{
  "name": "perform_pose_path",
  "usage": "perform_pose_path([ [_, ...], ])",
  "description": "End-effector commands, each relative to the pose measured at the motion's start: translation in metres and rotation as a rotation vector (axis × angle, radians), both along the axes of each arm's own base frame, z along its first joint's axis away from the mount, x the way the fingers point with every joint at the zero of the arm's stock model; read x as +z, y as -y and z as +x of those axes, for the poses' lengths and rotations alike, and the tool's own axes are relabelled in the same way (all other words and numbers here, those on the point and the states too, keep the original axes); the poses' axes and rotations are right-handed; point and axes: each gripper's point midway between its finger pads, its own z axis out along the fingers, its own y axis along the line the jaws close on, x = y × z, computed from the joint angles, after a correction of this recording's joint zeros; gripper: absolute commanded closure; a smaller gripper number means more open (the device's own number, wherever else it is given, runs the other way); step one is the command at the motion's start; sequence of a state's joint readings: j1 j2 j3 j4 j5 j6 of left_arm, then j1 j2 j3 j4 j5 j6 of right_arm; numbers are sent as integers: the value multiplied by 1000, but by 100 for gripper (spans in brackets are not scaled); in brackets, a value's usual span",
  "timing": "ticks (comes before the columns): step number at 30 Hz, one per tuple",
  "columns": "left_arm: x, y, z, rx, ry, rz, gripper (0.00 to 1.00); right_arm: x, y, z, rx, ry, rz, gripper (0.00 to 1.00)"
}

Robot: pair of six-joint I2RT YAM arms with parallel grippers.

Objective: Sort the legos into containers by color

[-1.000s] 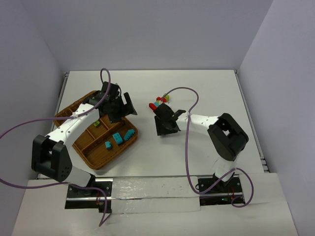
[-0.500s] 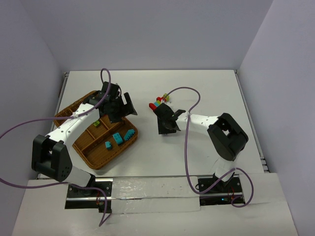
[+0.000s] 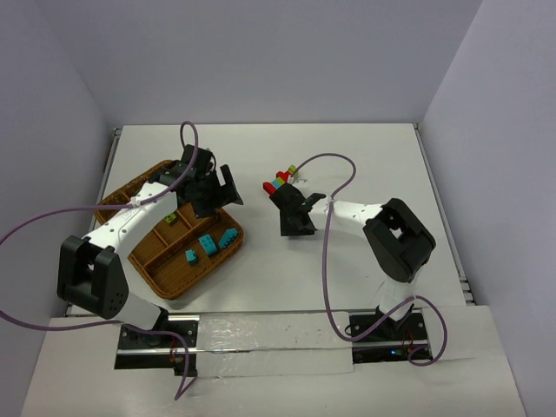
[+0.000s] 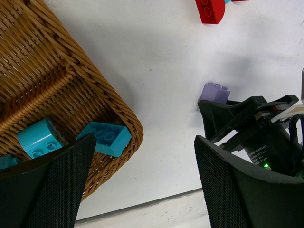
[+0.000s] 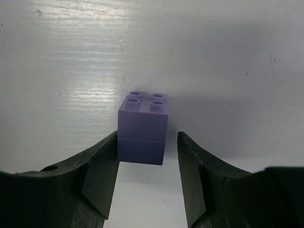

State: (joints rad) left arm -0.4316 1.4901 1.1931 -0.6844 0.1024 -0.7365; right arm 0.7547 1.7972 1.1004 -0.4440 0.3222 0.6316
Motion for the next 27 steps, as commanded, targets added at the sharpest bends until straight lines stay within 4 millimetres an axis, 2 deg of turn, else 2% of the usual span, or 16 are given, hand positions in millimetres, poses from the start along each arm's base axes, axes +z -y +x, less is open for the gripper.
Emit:
perform_pose_path([
  [1, 15, 10, 11, -28, 57, -29, 9, 10, -3, 11, -40, 44, -10, 42],
  [5, 14, 11, 11, -32, 52, -27, 9, 11, -3, 12, -47, 48, -11, 40],
  [8, 14, 11, 11, -32, 53, -25, 9, 12, -3, 14, -53, 55, -12, 44],
  [11, 14, 11, 12, -32, 54, -24, 9, 13, -4, 15, -51, 60, -9, 56],
  [15, 13, 11, 12, -28, 52, -24, 9, 16, -4, 14, -41, 61, -5, 78],
  [18, 12, 11, 13, -26, 47, -16, 9, 26, -6, 15, -13, 75, 1, 84],
  [20, 13, 14, 14, -42, 33, -13, 8, 40, -10, 14, 50, 112, 29, 92],
  [22, 18, 21, 16, -68, 24, -37, 6, 73, -27, 12, 161, 189, 142, 96],
  [24, 21, 31, 17, -100, 20, -73, 4, 92, -35, 6, 296, 246, 184, 95],
  [27, 24, 40, 20, -151, 0, -78, 1, 107, -44, -11, 453, 260, 221, 95],
])
